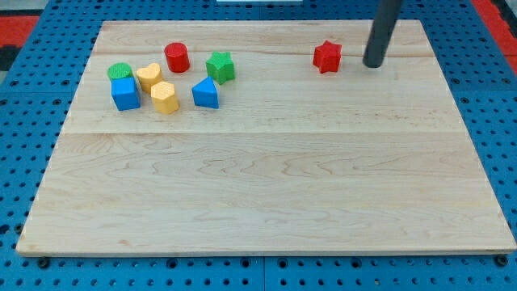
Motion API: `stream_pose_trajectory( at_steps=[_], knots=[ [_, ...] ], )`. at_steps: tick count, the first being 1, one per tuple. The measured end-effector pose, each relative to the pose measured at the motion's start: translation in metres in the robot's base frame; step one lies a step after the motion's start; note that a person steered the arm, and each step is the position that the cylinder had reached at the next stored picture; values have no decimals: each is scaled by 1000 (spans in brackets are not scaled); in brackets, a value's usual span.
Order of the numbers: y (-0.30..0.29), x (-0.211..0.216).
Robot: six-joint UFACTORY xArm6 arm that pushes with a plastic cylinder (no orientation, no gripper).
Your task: Push the red star to top center
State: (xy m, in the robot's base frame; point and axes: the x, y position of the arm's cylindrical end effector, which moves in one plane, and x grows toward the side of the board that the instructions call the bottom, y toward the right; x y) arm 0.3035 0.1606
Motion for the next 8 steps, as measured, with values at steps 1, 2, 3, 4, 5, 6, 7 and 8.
stream_pose_trajectory(
  at_steps=[1, 2, 3, 4, 5, 6, 7, 8],
  knots=[
    [-47, -41],
    [-122, -82],
    [-91, -85],
    [-51, -36],
    [-34, 24],
    [-82, 9],
    [-126, -37],
    [-126, -58]
  ],
)
